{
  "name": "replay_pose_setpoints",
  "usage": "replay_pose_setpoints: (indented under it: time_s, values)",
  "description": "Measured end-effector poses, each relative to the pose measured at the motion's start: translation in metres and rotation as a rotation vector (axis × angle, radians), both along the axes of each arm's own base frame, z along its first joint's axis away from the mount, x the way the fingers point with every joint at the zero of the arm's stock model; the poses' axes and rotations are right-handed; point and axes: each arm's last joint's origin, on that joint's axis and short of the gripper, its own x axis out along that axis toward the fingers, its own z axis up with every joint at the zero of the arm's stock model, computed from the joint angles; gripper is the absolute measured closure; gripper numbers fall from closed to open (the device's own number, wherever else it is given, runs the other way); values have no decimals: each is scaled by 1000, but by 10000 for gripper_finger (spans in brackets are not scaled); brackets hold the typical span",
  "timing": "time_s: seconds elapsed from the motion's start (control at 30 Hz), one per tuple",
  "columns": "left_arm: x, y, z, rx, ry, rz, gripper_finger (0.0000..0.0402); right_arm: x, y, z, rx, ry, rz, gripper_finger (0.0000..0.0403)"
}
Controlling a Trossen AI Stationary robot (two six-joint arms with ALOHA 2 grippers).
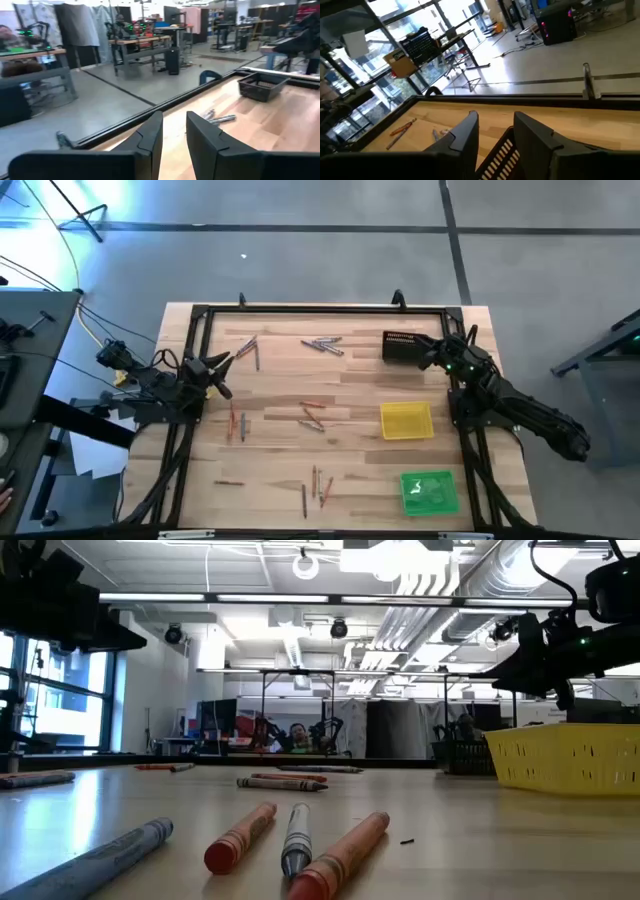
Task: Sort crayons
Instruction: Put the gray crayon into the black basket
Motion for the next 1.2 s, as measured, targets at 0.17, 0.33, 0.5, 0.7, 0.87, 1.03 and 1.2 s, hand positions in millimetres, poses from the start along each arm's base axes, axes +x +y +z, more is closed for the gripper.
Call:
replay_pose_setpoints:
  time_s: [0.17,0.33,0.5,0.7,0.87,1.03,1.2]
  values:
    - [1,-1,0,-21,-20,-35,328,0,0,-1,0,8,9,284]
    - [1,-1,0,-105,-103,-53,328,0,0,0,-4,10,-9,284]
    - [0,0,2,-163,-181,3,328,-1,-1,0,-22,21,-46,284]
    - [0,0,2,-180,-203,23,328,-2,-1,0,-31,26,-68,284]
    - [0,0,2,-190,-204,-14,328,-2,-2,1,-17,2,-114,284]
    - [1,-1,2,-196,-208,-30,328,-2,-2,1,-17,3,-110,284]
    - [4,-4,2,-177,-158,-177,328,-2,-2,3,-31,-15,-111,284]
